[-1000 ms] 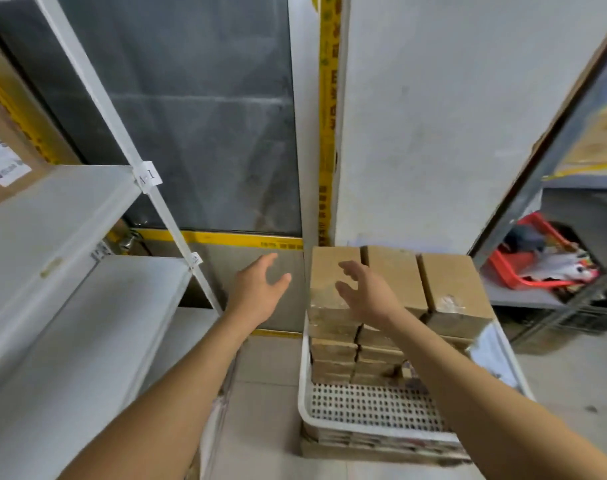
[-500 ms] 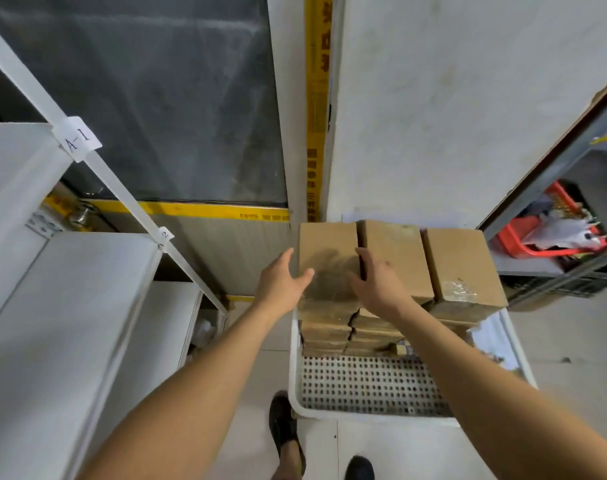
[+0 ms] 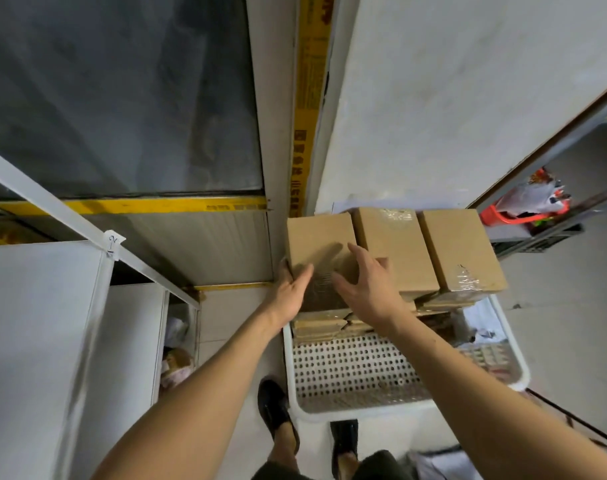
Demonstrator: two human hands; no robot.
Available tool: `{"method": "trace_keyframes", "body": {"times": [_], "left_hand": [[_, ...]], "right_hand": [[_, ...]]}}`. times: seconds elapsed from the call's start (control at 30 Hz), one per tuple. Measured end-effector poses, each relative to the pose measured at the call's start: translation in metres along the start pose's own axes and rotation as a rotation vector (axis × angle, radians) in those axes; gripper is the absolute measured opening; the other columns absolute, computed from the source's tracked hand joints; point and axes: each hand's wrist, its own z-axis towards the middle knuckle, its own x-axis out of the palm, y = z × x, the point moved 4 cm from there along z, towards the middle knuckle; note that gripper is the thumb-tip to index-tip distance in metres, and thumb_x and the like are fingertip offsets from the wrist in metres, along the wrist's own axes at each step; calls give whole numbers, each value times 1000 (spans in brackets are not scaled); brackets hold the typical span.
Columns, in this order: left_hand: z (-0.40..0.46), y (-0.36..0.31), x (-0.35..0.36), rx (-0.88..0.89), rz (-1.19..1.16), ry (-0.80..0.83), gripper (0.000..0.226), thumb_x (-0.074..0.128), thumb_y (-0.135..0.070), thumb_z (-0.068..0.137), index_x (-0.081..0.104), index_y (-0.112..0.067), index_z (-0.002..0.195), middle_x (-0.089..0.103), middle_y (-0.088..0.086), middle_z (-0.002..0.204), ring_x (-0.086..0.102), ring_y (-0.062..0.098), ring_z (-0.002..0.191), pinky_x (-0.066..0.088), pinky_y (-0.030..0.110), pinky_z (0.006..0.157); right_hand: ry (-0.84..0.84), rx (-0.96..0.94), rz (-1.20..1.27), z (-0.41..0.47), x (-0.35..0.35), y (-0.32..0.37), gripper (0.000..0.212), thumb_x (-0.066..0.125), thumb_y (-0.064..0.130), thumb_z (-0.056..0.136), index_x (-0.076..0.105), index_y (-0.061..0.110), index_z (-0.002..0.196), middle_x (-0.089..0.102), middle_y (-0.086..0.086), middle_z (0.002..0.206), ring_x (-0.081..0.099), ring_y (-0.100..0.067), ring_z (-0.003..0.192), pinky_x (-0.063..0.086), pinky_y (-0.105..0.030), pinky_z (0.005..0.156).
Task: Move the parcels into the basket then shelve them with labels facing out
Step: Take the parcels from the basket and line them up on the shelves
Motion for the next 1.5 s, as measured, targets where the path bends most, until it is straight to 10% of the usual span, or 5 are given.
{"method": "trace_keyframes", "body": {"times": [0.27, 0.7, 0.93, 1.17, 1.5], "left_hand": [[-35, -8, 11, 69, -149, -71, 67, 43, -59, 107, 24, -31, 165, 44, 0, 163, 39, 22, 152, 33, 49, 126], [-110, -83, -15, 638, -88, -567, 30, 47, -30, 111, 70, -36, 130, 60, -7, 133, 58, 5, 128, 45, 18, 108], [-122, -100, -43, 464, -268, -447, 54, 65, -45, 100, 46, -38, 150, 60, -10, 143, 64, 4, 122, 57, 28, 99], [-108, -85, -17, 109, -664, 10, 52, 62, -68, 88, 78, -34, 124, 73, 6, 134, 69, 31, 124, 46, 65, 109], [-108, -94, -22, 379, -389, -94, 48, 59, -51, 103, 49, -43, 149, 73, -8, 132, 69, 16, 123, 57, 42, 100]], "right_hand": [[54, -89, 209, -14, -14, 11, 83, 68, 59, 95, 31, 26, 162, 45, -3, 157, 41, -24, 140, 40, -49, 119], [8, -90, 637, -7, -59, 34, 137, 85, 84, 57, 16, 33, 164, 31, -6, 162, 37, -26, 147, 37, -52, 122], [519, 5, 1325, -16, -75, 41, 76, 66, 53, 90, 51, 8, 149, 63, -22, 141, 59, -41, 133, 42, -59, 116], [659, 119, 1644, -22, -67, 50, 69, 57, 51, 94, 54, 10, 150, 58, -23, 143, 58, -38, 126, 42, -55, 114], [364, -55, 1039, -10, -85, 16, 39, 46, 43, 112, 69, 23, 137, 71, -17, 130, 69, -36, 116, 53, -50, 96]]}}
